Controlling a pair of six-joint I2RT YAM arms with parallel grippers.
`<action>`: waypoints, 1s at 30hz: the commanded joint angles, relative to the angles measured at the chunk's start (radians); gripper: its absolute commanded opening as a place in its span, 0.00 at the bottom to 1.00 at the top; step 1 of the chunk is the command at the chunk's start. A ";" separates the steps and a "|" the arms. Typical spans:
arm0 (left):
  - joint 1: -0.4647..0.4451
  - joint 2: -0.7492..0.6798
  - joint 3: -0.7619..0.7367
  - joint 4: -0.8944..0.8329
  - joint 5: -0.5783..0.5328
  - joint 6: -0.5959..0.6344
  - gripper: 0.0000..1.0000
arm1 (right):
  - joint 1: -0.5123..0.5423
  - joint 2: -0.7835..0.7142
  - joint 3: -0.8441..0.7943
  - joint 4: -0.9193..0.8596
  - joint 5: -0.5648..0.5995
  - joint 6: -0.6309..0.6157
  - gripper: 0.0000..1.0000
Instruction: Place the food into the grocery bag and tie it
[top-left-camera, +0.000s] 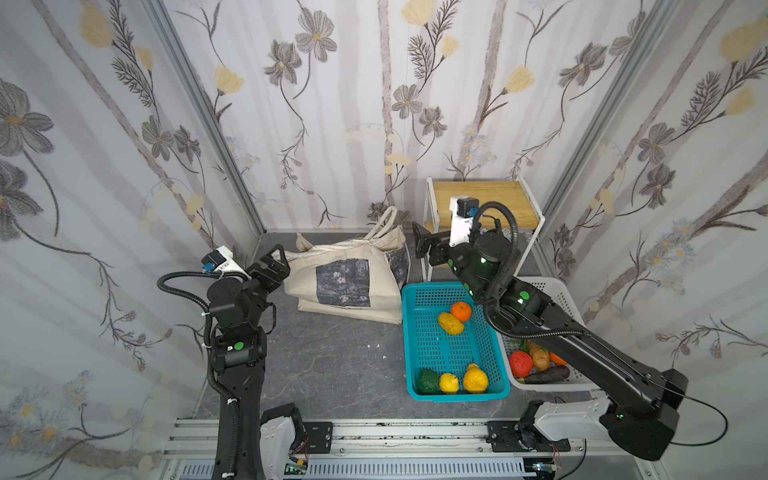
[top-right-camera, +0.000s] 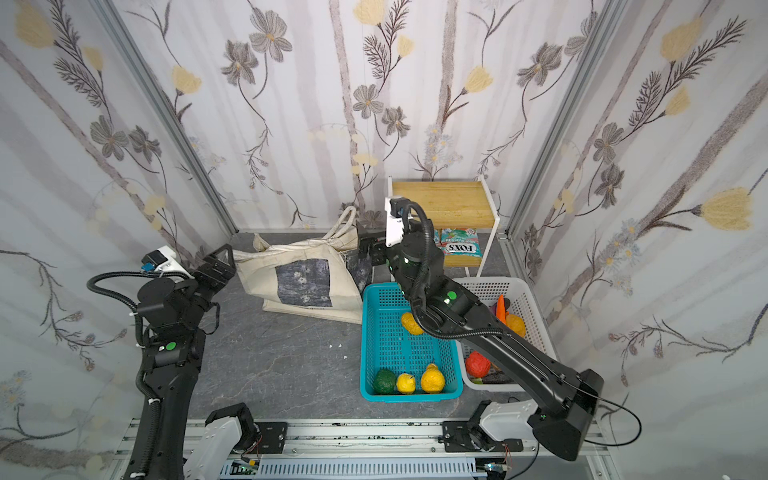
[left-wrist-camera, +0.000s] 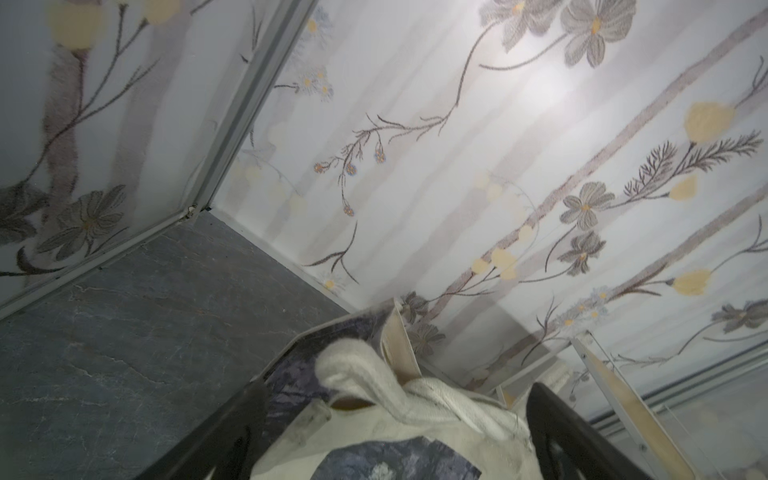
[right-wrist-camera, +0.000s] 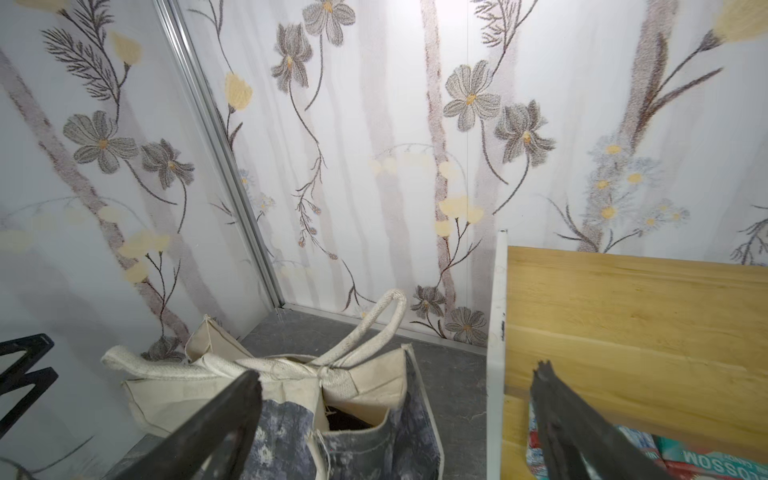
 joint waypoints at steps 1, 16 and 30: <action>-0.024 -0.056 -0.063 -0.064 -0.046 0.084 1.00 | -0.022 -0.110 -0.152 0.042 0.077 -0.028 1.00; -0.352 0.180 -0.285 0.324 -0.479 0.091 1.00 | -0.665 -0.298 -0.794 0.261 0.005 0.096 1.00; -0.367 0.484 -0.493 0.936 -0.699 0.478 1.00 | -0.773 -0.146 -1.199 1.156 0.008 -0.038 1.00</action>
